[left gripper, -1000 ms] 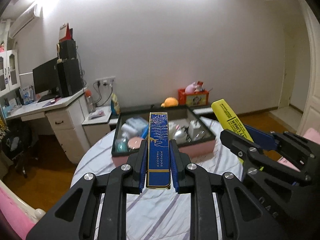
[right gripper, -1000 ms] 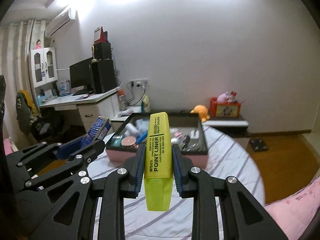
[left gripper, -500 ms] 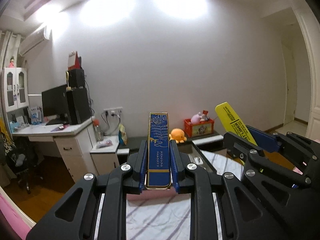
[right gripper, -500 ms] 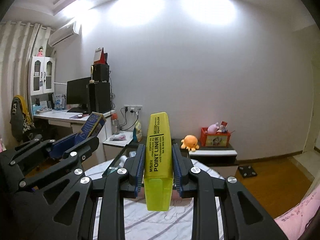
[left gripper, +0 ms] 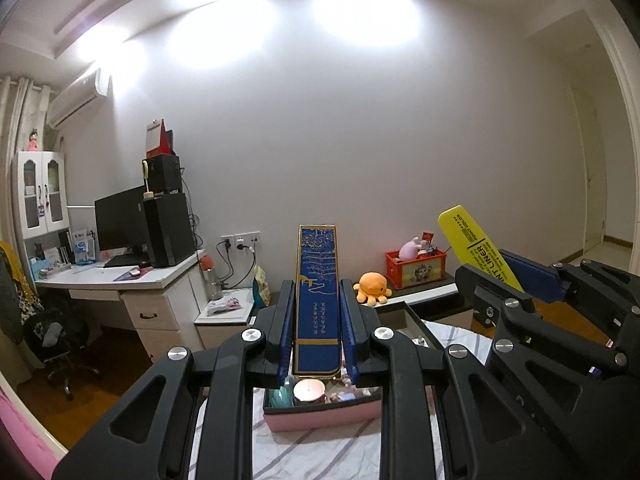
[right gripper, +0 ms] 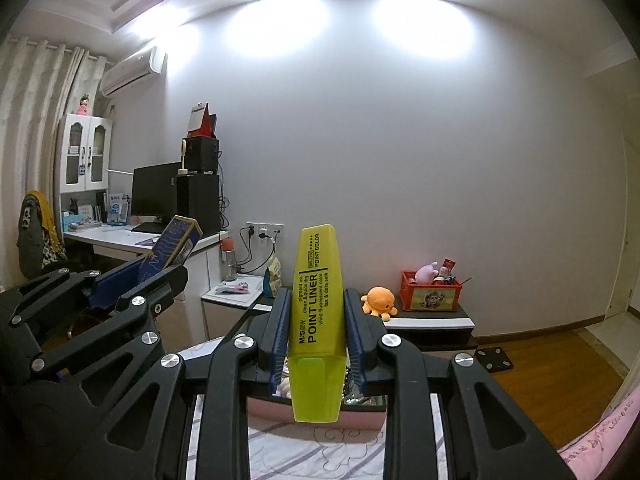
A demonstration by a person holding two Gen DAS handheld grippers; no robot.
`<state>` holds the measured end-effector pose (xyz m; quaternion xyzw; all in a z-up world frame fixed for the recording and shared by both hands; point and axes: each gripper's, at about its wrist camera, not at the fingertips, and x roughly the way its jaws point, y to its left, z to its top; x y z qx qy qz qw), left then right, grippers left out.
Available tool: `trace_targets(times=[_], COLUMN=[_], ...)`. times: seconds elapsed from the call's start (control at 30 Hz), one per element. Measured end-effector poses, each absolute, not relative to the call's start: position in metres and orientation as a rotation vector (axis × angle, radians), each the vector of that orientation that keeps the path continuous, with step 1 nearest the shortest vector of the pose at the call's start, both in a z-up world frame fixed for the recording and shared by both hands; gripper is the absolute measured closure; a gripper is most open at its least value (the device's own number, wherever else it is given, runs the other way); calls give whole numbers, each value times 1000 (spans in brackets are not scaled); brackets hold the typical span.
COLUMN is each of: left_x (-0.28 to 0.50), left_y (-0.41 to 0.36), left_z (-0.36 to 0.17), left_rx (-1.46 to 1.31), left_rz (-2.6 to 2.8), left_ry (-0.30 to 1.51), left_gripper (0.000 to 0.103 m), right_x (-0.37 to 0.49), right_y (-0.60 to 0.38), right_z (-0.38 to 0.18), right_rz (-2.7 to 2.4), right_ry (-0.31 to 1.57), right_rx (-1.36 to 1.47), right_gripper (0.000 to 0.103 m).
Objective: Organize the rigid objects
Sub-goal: 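Lift the case and yellow highlighter and carry them over the pink box, then open both tools to drop the case and highlighter into the box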
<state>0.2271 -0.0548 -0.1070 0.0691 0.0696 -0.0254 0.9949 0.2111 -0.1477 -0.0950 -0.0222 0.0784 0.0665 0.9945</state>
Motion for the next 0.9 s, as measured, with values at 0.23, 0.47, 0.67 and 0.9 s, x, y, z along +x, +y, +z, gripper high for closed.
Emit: trace_targets(times=[0.23, 0.47, 0.67, 0.9], left_x=[285, 378, 439, 468], left_y=[-65, -77, -81, -79], left_z=[-117, -162, -217, -248], left_rx=[170, 183, 197, 205], left_rz=[-55, -88, -92, -85], left_ry=[175, 338, 501, 591], left_gripper=[82, 82, 81, 81], right_x=[254, 340, 400, 434], right_y=[-147, -158, -161, -163], right_z=[-103, -137, -191, -227], right_rz=[113, 83, 110, 142], right_ry=[182, 320, 496, 603], right_rx=[-67, -90, -65, -45], right_gripper=[76, 76, 76, 76])
